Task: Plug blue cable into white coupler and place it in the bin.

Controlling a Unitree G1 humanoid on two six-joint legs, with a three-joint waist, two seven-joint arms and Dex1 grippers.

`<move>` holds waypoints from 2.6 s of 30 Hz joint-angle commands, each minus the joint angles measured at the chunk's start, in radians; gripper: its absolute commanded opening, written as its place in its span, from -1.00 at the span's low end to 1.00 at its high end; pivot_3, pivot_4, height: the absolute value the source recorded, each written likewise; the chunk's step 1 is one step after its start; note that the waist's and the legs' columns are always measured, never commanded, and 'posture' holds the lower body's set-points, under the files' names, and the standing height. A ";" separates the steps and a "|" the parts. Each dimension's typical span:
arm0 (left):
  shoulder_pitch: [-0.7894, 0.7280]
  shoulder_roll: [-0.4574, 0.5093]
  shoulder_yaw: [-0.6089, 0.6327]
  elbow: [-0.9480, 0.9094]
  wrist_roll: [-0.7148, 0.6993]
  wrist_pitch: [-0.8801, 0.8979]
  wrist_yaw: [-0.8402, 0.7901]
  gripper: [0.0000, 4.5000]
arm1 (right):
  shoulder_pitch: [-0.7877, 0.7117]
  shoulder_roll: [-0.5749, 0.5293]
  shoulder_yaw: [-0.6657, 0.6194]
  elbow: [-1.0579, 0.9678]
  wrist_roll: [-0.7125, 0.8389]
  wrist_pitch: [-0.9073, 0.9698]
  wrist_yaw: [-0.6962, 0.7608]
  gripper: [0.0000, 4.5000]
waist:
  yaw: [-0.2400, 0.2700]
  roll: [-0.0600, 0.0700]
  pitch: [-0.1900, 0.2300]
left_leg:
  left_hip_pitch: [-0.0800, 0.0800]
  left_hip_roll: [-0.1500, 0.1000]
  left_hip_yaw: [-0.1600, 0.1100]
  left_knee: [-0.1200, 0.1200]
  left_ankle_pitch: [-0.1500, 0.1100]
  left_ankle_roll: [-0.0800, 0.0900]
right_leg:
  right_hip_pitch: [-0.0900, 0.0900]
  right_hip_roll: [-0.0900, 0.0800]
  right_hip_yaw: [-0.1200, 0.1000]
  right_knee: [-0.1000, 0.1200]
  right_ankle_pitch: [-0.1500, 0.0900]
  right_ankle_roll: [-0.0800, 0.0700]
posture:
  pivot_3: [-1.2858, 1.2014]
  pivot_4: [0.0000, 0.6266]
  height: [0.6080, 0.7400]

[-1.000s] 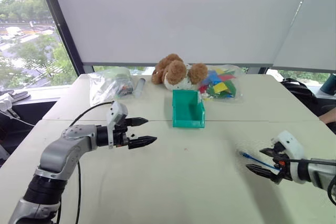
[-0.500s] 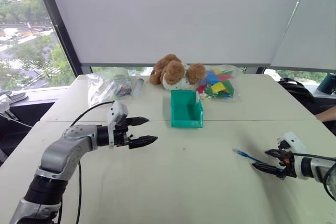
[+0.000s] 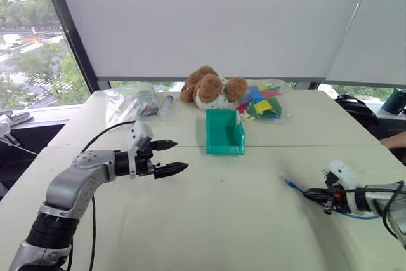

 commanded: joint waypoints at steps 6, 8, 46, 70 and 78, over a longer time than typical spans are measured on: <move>-0.059 -0.012 -0.013 0.009 0.009 -0.020 -0.029 1.00 | -0.197 0.120 0.252 -0.349 0.017 0.125 0.066 -0.99 | -0.007 0.001 0.001 | -0.001 0.000 -0.001 0.000 0.000 0.000 | -0.001 0.000 0.000 0.000 0.000 0.000 | 0.03 -0.52 1.00; -0.064 -0.015 -0.018 0.013 0.012 -0.020 -0.035 1.00 | -0.244 0.167 0.321 -0.355 -0.006 0.134 0.067 -0.99 | -0.004 0.001 0.001 | -0.001 0.000 -0.002 0.000 0.000 0.000 | -0.001 0.000 0.000 0.000 0.000 0.000 | 0.03 -0.52 1.00; -0.007 -0.174 -0.340 0.489 0.420 -0.578 -0.334 0.61 | -0.126 0.139 0.225 -0.646 0.000 0.324 -0.079 1.00 | -0.003 0.001 0.001 | -0.002 -0.001 -0.002 0.001 0.000 0.000 | -0.002 -0.002 0.000 0.000 0.000 0.000 | 0.03 -0.52 1.00; -0.168 -0.264 -0.195 0.414 0.345 -0.544 -0.188 -1.00 | 0.050 0.459 -0.245 -0.799 0.586 0.836 -0.458 1.00 | 0.016 0.001 0.000 | -0.003 -0.001 -0.003 0.002 -0.001 0.001 | -0.001 -0.003 0.000 0.000 0.000 0.000 | 0.03 -0.52 1.00; -0.189 -0.286 -0.188 0.439 0.350 -0.566 -0.181 -1.00 | -0.086 0.706 -0.297 -0.642 0.675 0.892 -0.705 1.00 | 0.010 0.001 0.000 | -0.002 -0.001 -0.003 0.001 0.000 0.001 | -0.002 -0.001 -0.001 0.001 0.000 0.000 | 0.03 -0.52 1.00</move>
